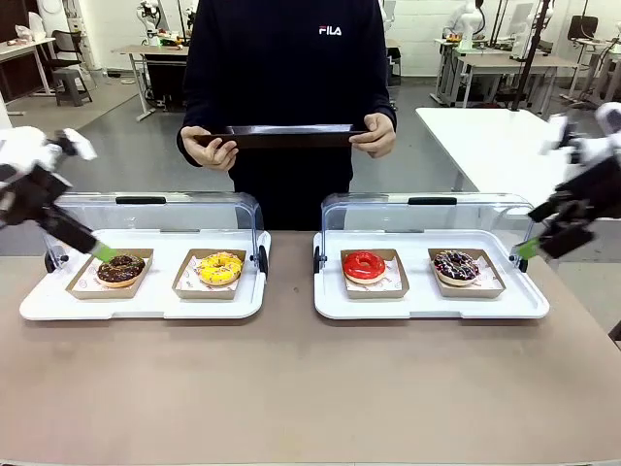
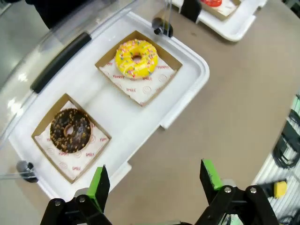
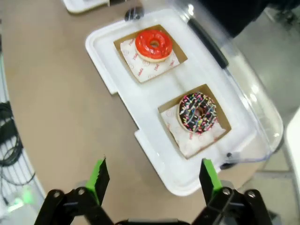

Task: Provide the desired donut to the person.
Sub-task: Pick up and lift the Paper togo box containing the Donut pointed at by the person.

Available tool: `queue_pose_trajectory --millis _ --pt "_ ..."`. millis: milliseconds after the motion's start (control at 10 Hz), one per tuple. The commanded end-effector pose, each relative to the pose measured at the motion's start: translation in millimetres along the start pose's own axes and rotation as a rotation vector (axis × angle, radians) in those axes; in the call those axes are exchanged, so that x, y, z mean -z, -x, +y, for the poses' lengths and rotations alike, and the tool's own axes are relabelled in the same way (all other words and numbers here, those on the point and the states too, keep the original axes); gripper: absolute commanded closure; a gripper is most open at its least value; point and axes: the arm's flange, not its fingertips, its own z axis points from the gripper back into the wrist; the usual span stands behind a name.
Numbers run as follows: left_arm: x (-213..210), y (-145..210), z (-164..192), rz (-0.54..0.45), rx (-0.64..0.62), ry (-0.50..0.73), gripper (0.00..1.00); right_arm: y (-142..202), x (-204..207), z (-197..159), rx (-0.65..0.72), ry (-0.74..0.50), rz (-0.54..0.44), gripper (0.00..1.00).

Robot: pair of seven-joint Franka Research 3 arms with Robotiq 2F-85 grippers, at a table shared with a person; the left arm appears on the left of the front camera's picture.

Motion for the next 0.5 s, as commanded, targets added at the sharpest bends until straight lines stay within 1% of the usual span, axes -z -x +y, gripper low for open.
queue_pose_trajectory --millis 0,200,400 --pt "-13 73 -17 -0.05 0.024 0.054 0.0 82 5 70 -0.04 -0.043 -0.134 0.0" --pt "-25 90 -12 -0.082 0.04 0.021 0.0 105 -9 78 -0.066 -0.024 -0.213 0.0" --pt "-35 100 -12 -0.106 0.053 0.011 0.0 118 -13 81 -0.064 -0.014 -0.266 0.0"
